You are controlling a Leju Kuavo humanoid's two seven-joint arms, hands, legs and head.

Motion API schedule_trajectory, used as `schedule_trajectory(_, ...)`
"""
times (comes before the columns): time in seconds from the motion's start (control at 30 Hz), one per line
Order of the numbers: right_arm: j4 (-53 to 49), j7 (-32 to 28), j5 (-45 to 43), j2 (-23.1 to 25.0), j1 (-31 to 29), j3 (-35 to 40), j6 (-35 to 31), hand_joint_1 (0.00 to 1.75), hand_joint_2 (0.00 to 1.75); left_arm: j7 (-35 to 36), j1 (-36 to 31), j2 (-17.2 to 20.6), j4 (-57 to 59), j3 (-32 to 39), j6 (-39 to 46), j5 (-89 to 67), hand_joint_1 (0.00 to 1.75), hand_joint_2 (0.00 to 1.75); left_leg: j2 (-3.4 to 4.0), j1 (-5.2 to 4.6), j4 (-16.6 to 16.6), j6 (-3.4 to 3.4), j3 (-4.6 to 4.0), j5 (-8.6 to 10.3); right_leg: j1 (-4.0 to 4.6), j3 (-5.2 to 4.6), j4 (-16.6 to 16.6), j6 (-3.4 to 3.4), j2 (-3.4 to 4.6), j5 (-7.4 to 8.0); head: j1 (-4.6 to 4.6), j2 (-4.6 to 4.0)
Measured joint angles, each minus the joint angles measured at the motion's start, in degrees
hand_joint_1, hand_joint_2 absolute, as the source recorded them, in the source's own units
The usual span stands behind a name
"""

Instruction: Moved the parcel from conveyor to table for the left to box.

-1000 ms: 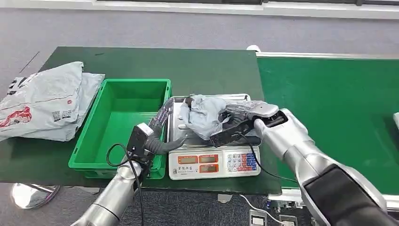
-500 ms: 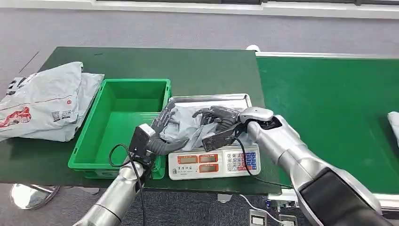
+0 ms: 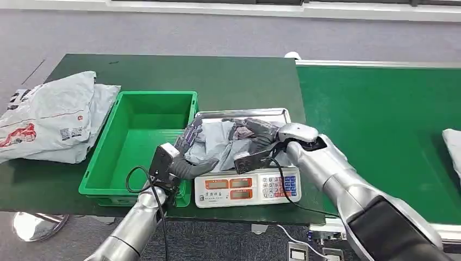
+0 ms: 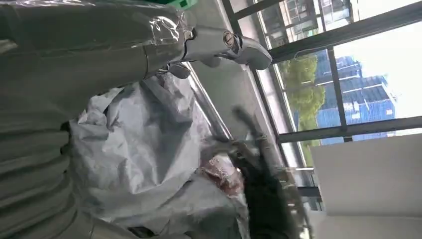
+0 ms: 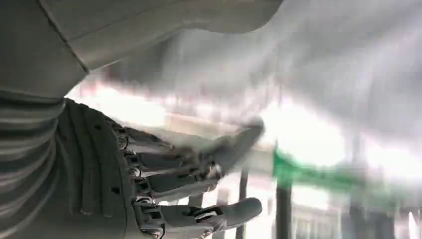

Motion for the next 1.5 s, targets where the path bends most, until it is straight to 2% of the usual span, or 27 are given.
schedule_trajectory(0.07,-1.28,0.62,-1.45,-0.42,0.88,-0.42,-7.92,0.0,1.75,0.0,-0.01,0.0,0.0,0.0,0.0,-0.02,0.0,1.75,0.01,0.0,0.0,0.0,0.0,-0.01,-0.01,0.0,0.0,0.0,0.02,0.0,0.0,0.0)
schedule_trajectory(0.13,-2.25,2.37,-2.08,-0.76,1.52,-1.18,-11.53,0.0,1.75,0.0,0.0,0.0,0.0,0.0,0.04,-0.07,0.0,1.75,0.02,-0.01,0.0,0.0,0.0,-0.01,-0.01,0.0,0.0,0.0,0.04,0.0,0.0,0.0)
schedule_trajectory(0.3,-2.61,6.73,-2.72,-1.55,2.02,-2.66,-12.47,0.0,1.75,0.0,0.08,0.02,-0.04,0.0,0.24,-0.15,0.0,1.75,0.0,0.0,0.0,0.0,-0.01,-0.01,0.0,0.0,0.0,0.0,0.01,0.0,0.0,0.0)
schedule_trajectory(0.4,-2.61,6.93,-2.91,-1.84,2.06,-3.22,-12.62,0.0,1.75,0.0,0.09,0.02,-0.04,0.0,0.26,-0.17,0.0,1.75,0.02,0.0,0.0,0.0,-0.01,-0.01,0.0,0.0,0.0,0.0,0.05,0.0,0.0,0.0)
schedule_trajectory(0.47,-2.85,4.32,-7.96,-1.95,2.67,-4.18,-10.37,0.0,1.75,0.0,0.1,0.02,-0.07,0.0,0.51,-0.17,0.0,1.75,0.02,0.0,0.0,0.0,0.0,-0.01,0.0,-0.01,0.0,0.0,0.02,0.0,0.0,0.0)
schedule_trajectory(0.6,-8.63,-3.96,-27.43,-2.28,6.75,-12.05,-4.67,0.0,1.75,0.0,0.09,0.02,0.07,0.0,0.85,-0.17,0.0,1.75,-0.05,0.0,0.0,0.0,-0.03,-0.02,0.0,-0.01,0.0,0.0,-0.06,0.0,0.0,0.0)
schedule_trajectory(0.7,-16.49,-4.53,-33.9,-3.26,9.46,-17.04,-3.94,0.0,1.75,0.0,-0.03,0.02,0.46,0.0,1.2,-0.17,0.0,1.75,-0.04,-0.01,0.0,0.01,-0.04,-0.03,-0.01,-0.02,-0.02,0.0,-0.04,-0.01,0.0,0.0)
schedule_trajectory(0.87,-26.72,-2.55,-35.09,-5.12,13.16,-24.07,-7.93,0.0,1.75,0.0,-0.12,0.02,1.01,0.0,1.51,-0.33,0.0,1.75,-0.04,-0.02,0.01,0.02,-0.04,-0.05,-0.02,0.0,-0.06,0.01,-0.05,-0.01,0.0,0.0)
schedule_trajectory(0.97,-28.9,-3.89,-35.42,-5.97,15.88,-28.36,-13.99,0.0,1.75,0.0,-0.06,0.02,1.05,0.02,1.88,-0.33,0.0,1.75,-0.05,-0.02,0.01,0.03,-0.03,-0.05,-0.02,0.02,-0.07,0.01,-0.07,-0.01,0.0,0.0)
schedule_trajectory(1.07,-30.21,-5.46,-40.1,-6.17,20.07,-34.65,-19.6,0.0,1.75,0.0,0.15,0.02,0.96,0.07,2.17,-0.35,0.0,1.75,-0.11,-0.02,0.02,0.04,-0.03,-0.06,-0.02,0.06,-0.08,0.01,-0.14,-0.01,0.0,0.0)
schedule_trajectory(1.27,-31.94,-5.86,-43.94,-5.73,29.48,-47.46,-22.24,0.0,1.75,0.0,0.5,0.02,0.76,0.55,2.56,-1.25,0.0,1.75,-0.15,-0.03,0.01,0.1,-0.05,-0.18,-0.02,0.07,-0.08,0.04,-0.18,-0.09,0.0,0.0)
schedule_trajectory(1.5,-26.12,-5.83,-42.04,-3.65,34.23,-56.75,-23.01,0.0,1.75,-0.02,0.5,-0.66,0.31,3.35,2.1,0.81,0.0,1.75,-0.08,-0.02,0.0,0.06,-0.04,-0.22,-0.01,0.04,-0.07,0.02,-0.14,-0.12,0.0,0.0)
